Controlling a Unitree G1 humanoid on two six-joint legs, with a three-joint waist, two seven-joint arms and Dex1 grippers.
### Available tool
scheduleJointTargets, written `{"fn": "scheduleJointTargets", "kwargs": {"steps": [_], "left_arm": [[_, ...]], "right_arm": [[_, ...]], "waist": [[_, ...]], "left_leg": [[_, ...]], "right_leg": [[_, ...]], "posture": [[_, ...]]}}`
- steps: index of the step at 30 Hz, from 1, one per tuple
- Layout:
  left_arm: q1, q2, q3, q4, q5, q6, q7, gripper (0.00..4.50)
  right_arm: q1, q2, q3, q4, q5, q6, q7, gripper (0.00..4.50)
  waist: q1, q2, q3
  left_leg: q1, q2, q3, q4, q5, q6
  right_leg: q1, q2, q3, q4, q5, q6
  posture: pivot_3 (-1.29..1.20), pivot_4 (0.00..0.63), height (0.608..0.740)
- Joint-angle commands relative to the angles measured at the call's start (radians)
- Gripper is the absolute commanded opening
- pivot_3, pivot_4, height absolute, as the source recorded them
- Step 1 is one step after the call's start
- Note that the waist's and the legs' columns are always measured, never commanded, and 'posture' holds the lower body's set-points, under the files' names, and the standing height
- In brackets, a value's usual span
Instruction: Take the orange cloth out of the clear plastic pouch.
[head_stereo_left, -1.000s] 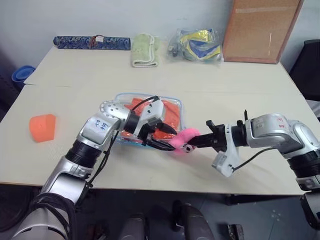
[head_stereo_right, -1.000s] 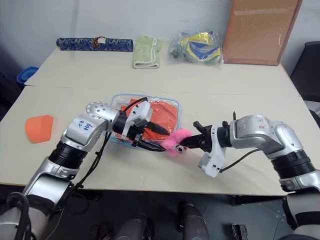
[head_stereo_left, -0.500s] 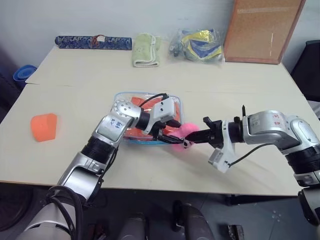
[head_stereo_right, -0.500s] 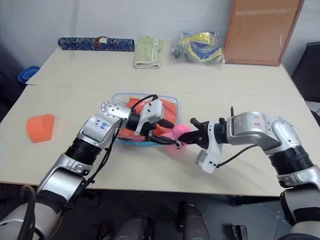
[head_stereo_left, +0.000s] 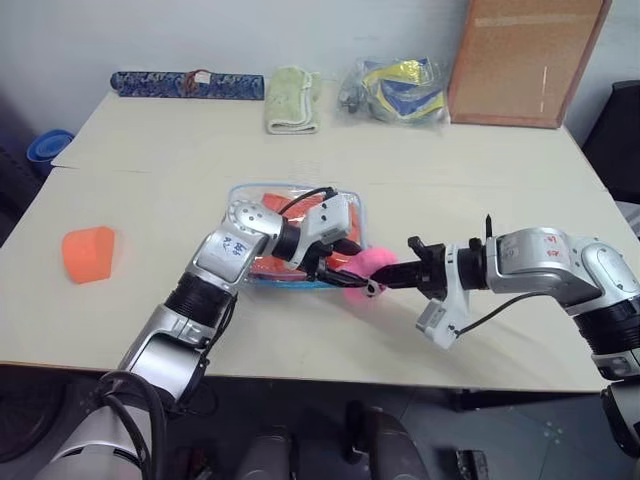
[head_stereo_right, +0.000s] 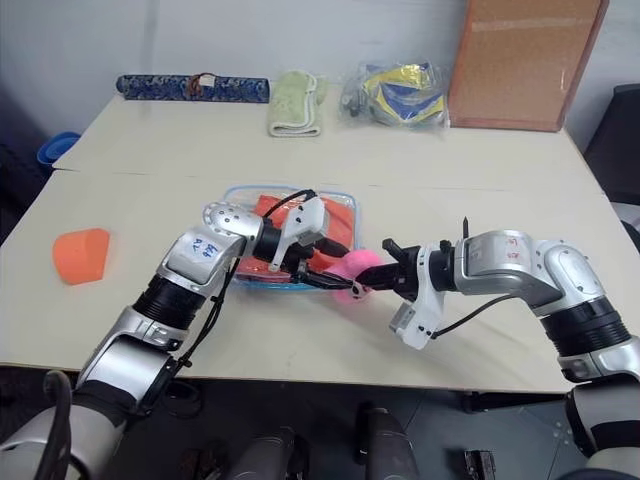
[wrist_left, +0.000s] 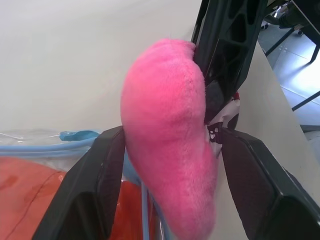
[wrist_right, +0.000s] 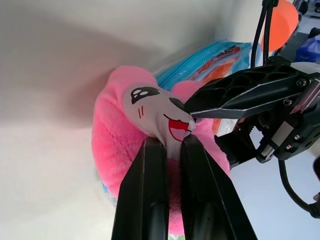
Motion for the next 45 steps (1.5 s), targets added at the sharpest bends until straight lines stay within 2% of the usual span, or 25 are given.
{"fn": "scheduleJointTargets", "kwargs": {"steps": [1, 8, 10, 13, 16, 19, 23, 25, 28, 32, 36, 39, 43, 45], "left_arm": [[-0.007, -0.015, -0.003, -0.045, -0.008, -0.001, -0.006, 2.15], [0.02, -0.003, -0.008, -0.089, -0.018, 0.035, -0.02, 0.28], [0.027, -0.001, -0.006, -0.105, -0.024, 0.046, -0.023, 0.06], [0.042, 0.013, -0.003, -0.141, -0.03, 0.06, -0.027, 0.06], [0.067, 0.043, 0.006, -0.194, -0.04, 0.069, -0.033, 0.06], [0.107, 0.089, 0.021, -0.259, -0.038, 0.023, -0.039, 0.06], [0.175, 0.166, 0.027, -0.343, -0.039, -0.089, -0.085, 0.06], [0.201, 0.195, 0.031, -0.365, -0.042, -0.118, -0.097, 0.06], [0.224, 0.211, 0.035, -0.376, -0.039, -0.155, -0.091, 0.06], [0.235, 0.201, 0.032, -0.387, -0.039, -0.155, -0.07, 0.06], [0.233, 0.193, 0.026, -0.391, -0.038, -0.153, -0.063, 0.06], [0.226, 0.189, 0.025, -0.39, -0.036, -0.15, -0.06, 0.06], [0.216, 0.185, 0.027, -0.385, -0.038, -0.144, -0.055, 0.06], [0.216, 0.183, 0.027, -0.382, -0.037, -0.145, -0.054, 0.06]], "right_arm": [[0.005, -0.012, -0.018, -0.039, 0.007, 0.018, -0.025, 0.0], [0.048, -0.03, -0.026, -0.056, 0.004, 0.045, -0.033, 2.36], [0.06, -0.034, -0.033, -0.067, 0.0, 0.059, -0.035, 3.03], [0.098, -0.058, -0.068, -0.093, 0.013, 0.071, -0.057, 4.01], [0.149, -0.098, -0.12, -0.127, 0.072, 0.082, -0.079, 4.04], [0.223, -0.157, -0.192, -0.156, 0.234, 0.133, -0.079, 4.04], [0.33, -0.183, -0.267, -0.212, 0.559, 0.398, -0.006, 4.04], [0.336, -0.181, -0.272, -0.221, 0.637, 0.492, 0.04, 4.04], [0.273, -0.136, -0.219, -0.166, 0.619, 0.545, 0.092, 4.04], [0.215, -0.016, -0.099, -0.125, 0.618, 0.594, 0.177, 4.04], [0.165, 0.082, -0.035, -0.06, 0.586, 0.594, 0.218, 4.04], [0.126, 0.142, -0.008, -0.009, 0.585, 0.604, 0.238, 3.46], [0.091, 0.187, 0.004, 0.04, 0.555, 0.608, 0.247, 2.12], [0.086, 0.201, 0.004, 0.051, 0.546, 0.609, 0.248, 2.12]], "waist": [[0.0, 0.0, 0.0], [0.0, 0.0, 0.0], [0.0, 0.0, 0.0], [0.0, 0.0, 0.0], [0.001, 0.0, 0.0], [0.0, 0.001, 0.0], [0.001, 0.001, 0.0], [-0.001, 0.001, 0.0], [-0.001, 0.001, 0.001], [0.0, 0.001, 0.001], [0.002, 0.002, 0.001], [0.003, 0.002, 0.001], [0.002, 0.002, 0.001], [0.002, 0.002, 0.001]], "left_leg": [[0.0, 0.0, 0.0, 0.0, 0.0, 0.0], [0.0, 0.0, 0.0, 0.0, 0.0, 0.0], [0.0, 0.0, 0.0, 0.0, 0.0, 0.0], [0.0, 0.0, 0.0, 0.0, 0.0, 0.0], [0.0, 0.0, -0.001, 0.0, 0.0, 0.0], [0.0, 0.001, -0.001, 0.0, 0.0, 0.0], [0.001, 0.002, -0.002, 0.0, 0.0, 0.0], [0.001, 0.002, -0.001, 0.0, 0.0, 0.0], [0.002, 0.002, -0.001, 0.0, 0.0, 0.0], [0.001, 0.002, -0.001, 0.0, 0.0, 0.0], [0.0, 0.001, -0.001, 0.0, 0.0, 0.0], [-0.001, 0.0, -0.002, 0.0, 0.001, 0.001], [-0.001, 0.0, -0.002, 0.0, 0.001, 0.001], [-0.001, 0.0, -0.002, 0.0, 0.001, 0.001]], "right_leg": [[0.0, 0.0, 0.0, 0.0, 0.0, 0.0], [0.0, 0.0, 0.0, 0.0, 0.0, 0.0], [0.0, 0.0, 0.0, 0.0, 0.0, 0.0], [0.0, 0.0, 0.0, 0.0, 0.0, 0.0], [0.0, -0.001, 0.0, 0.0, 0.0, 0.0], [0.0, -0.001, 0.0, -0.001, 0.0, 0.0], [0.001, -0.002, 0.0, -0.001, 0.0, 0.0], [0.001, -0.002, 0.0, -0.001, 0.0, 0.0], [0.002, -0.002, 0.0, -0.001, 0.001, -0.001], [0.002, -0.001, 0.0, -0.001, 0.001, -0.001], [0.001, -0.001, 0.0, -0.001, 0.001, -0.001], [0.001, -0.001, -0.001, -0.001, 0.001, -0.001], [0.001, -0.001, -0.002, -0.001, 0.001, 0.0], [0.001, -0.001, -0.002, -0.001, 0.001, 0.0]], "posture": [[0.0, 0.15, 0.74], [0.0, 0.15, 0.74], [0.0, 0.15, 0.74], [0.0, 0.15, 0.74], [0.0, 0.15, 0.74], [0.0, 0.15, 0.74], [0.0, 0.15, 0.74], [0.0, 0.15, 0.74], [0.0, 0.15, 0.74], [0.0, 0.15, 0.74], [0.0, 0.15, 0.74], [0.0, 0.15, 0.74], [0.0, 0.15, 0.74], [0.0, 0.15, 0.74]]}}
